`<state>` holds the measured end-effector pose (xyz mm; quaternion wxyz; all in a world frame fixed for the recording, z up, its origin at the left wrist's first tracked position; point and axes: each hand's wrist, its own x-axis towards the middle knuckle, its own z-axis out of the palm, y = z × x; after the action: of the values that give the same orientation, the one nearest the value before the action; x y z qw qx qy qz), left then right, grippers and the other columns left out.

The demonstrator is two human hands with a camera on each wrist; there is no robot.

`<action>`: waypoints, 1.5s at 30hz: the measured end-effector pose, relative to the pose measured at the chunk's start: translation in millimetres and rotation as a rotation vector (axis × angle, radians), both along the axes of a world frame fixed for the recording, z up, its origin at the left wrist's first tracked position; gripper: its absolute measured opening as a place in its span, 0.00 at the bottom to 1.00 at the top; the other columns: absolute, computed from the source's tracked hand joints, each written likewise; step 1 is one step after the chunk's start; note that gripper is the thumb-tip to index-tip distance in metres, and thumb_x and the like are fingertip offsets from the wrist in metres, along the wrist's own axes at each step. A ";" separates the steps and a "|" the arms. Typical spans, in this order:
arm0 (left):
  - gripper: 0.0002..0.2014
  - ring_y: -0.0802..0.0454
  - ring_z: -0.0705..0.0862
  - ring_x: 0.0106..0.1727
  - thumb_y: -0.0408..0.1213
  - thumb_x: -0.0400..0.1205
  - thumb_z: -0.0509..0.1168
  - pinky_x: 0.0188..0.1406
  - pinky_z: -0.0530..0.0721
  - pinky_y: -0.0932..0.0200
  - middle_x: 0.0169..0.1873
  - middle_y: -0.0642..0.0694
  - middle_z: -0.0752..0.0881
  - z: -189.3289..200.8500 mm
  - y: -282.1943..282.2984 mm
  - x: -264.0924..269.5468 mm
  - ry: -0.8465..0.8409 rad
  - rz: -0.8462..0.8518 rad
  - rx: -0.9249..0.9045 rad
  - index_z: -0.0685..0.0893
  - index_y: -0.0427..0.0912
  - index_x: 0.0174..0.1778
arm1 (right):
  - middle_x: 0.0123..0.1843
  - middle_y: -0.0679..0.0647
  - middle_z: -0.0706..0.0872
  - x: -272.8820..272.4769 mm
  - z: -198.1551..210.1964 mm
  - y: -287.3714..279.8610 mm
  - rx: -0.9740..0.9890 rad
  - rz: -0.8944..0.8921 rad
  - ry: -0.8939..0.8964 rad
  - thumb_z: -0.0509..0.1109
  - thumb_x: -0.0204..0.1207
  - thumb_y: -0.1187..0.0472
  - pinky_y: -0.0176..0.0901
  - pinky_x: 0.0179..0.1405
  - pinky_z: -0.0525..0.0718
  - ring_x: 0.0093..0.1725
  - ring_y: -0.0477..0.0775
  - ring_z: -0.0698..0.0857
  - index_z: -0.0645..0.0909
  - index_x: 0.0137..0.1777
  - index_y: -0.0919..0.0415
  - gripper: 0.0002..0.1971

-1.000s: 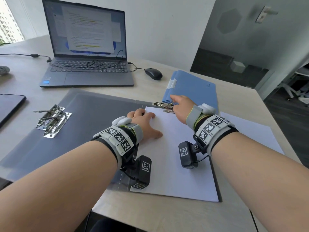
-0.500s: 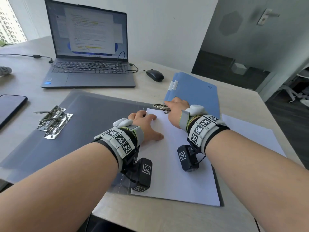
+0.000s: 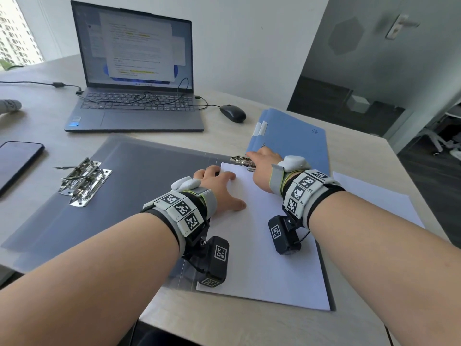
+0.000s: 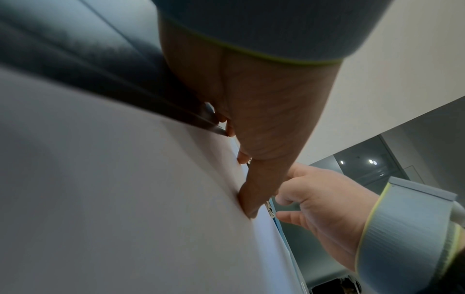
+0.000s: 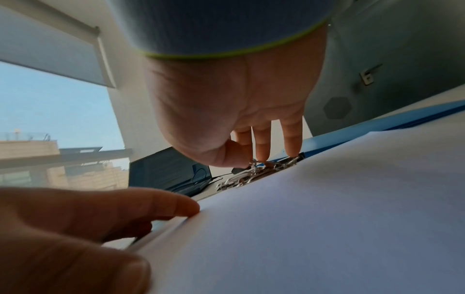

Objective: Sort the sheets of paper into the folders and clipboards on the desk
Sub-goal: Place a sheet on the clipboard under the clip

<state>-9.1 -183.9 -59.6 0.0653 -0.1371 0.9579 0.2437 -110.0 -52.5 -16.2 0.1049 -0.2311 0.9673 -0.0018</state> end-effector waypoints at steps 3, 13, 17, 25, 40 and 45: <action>0.39 0.44 0.54 0.81 0.64 0.67 0.72 0.80 0.61 0.45 0.79 0.56 0.62 -0.3 -0.7 -0.3 0.007 0.001 0.001 0.69 0.65 0.76 | 0.78 0.54 0.66 -3.9 0.3 7.5 -0.088 -0.024 -0.003 0.56 0.74 0.64 0.54 0.67 0.77 0.65 0.65 0.79 0.64 0.79 0.45 0.32; 0.40 0.45 0.56 0.79 0.62 0.65 0.74 0.77 0.62 0.46 0.76 0.56 0.64 2.0 7.3 10.2 -0.009 -0.006 0.005 0.70 0.65 0.75 | 0.72 0.54 0.71 0.6 -1.7 24.8 -0.245 -0.023 -0.048 0.56 0.75 0.70 0.43 0.58 0.72 0.65 0.63 0.78 0.69 0.77 0.45 0.31; 0.40 0.46 0.56 0.79 0.62 0.65 0.74 0.77 0.62 0.46 0.76 0.56 0.64 2.7 13.2 18.4 -0.013 -0.011 0.005 0.70 0.65 0.75 | 0.76 0.55 0.70 6.8 -1.1 34.0 -0.281 -0.037 -0.079 0.56 0.76 0.70 0.46 0.67 0.74 0.70 0.62 0.76 0.69 0.78 0.46 0.31; 0.38 0.46 0.56 0.79 0.60 0.65 0.74 0.74 0.62 0.49 0.75 0.57 0.64 4.6 25.2 34.8 0.000 -0.017 -0.007 0.70 0.65 0.73 | 0.74 0.51 0.72 22.3 -6.0 49.3 -0.288 -0.032 -0.063 0.56 0.74 0.70 0.44 0.62 0.76 0.68 0.60 0.78 0.69 0.78 0.43 0.33; 0.36 0.41 0.67 0.75 0.64 0.73 0.64 0.70 0.71 0.43 0.72 0.47 0.70 19.7 23.4 3.4 -0.060 0.018 -0.195 0.68 0.59 0.78 | 0.76 0.52 0.69 28.8 -5.9 54.6 -0.289 -0.033 -0.070 0.56 0.73 0.68 0.54 0.67 0.78 0.67 0.61 0.79 0.66 0.78 0.41 0.34; 0.35 0.43 0.68 0.74 0.63 0.68 0.60 0.69 0.72 0.40 0.71 0.50 0.71 17.7 18.7 -19.1 -0.075 0.017 -0.249 0.72 0.63 0.74 | 0.73 0.50 0.75 28.9 -2.9 58.5 -0.483 -0.098 -0.122 0.58 0.75 0.70 0.56 0.66 0.80 0.67 0.56 0.79 0.72 0.74 0.44 0.30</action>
<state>-28.1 -165.2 -41.9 0.0814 -0.1613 0.9764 0.1180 -81.2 6.0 -19.1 0.1046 -0.2017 0.9407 -0.2517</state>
